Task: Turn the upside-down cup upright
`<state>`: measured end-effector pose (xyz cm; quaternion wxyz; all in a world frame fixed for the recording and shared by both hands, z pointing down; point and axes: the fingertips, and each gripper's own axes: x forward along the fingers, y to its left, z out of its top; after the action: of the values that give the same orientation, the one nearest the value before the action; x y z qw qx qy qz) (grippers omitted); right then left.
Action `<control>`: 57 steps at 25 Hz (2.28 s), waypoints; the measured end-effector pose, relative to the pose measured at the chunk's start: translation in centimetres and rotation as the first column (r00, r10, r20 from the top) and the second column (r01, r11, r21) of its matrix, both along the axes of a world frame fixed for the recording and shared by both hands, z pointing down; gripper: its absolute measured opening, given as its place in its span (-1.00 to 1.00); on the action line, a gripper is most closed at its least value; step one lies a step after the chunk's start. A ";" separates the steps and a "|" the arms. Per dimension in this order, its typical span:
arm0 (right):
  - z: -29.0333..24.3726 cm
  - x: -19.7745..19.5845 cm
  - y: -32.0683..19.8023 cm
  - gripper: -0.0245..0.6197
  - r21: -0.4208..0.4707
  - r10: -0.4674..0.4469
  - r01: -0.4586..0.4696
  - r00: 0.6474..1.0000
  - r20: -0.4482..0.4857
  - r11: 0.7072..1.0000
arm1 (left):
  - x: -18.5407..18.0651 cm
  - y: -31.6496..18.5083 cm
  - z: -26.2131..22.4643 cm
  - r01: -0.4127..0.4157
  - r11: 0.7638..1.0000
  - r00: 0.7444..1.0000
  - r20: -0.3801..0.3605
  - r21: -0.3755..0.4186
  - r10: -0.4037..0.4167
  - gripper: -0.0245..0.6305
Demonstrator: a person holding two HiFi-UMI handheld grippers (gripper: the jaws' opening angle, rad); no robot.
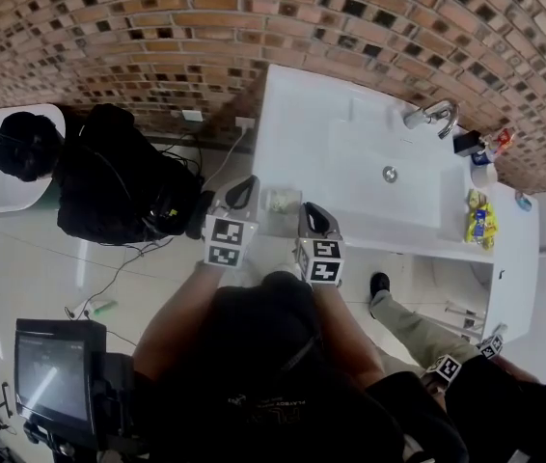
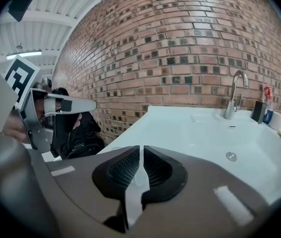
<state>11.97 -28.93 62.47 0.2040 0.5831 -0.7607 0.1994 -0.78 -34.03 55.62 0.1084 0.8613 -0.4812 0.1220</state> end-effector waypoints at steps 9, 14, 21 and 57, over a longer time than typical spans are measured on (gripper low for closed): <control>0.6 -0.3 -0.5 -0.76 -0.074 -0.001 0.004 0.999 0.045 0.997 | 0.0 -0.2 0.2 0.009 1.000 1.000 0.008 -0.007 -0.009 -0.94; 1.3 -0.8 -0.2 -0.68 -0.111 -0.025 0.035 0.996 0.085 0.993 | 0.5 -0.4 -0.1 -0.005 1.000 1.000 -0.002 -0.004 0.005 -0.94; 1.6 -0.8 -0.1 -0.82 -0.128 -0.041 0.059 0.990 0.134 0.990 | 1.2 -0.5 0.4 -0.017 1.000 1.000 0.006 -0.008 0.017 -0.94; -3.0 -1.2 -1.5 -0.85 0.061 -0.279 0.339 0.854 -0.440 0.939 | -1.0 -0.9 1.1 0.015 1.000 1.000 0.023 -0.013 -0.014 -0.94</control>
<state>10.77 -30.47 59.44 0.3535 0.4949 -0.7935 -0.0202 -1.82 -34.89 56.72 0.1094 0.8556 -0.4879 0.1339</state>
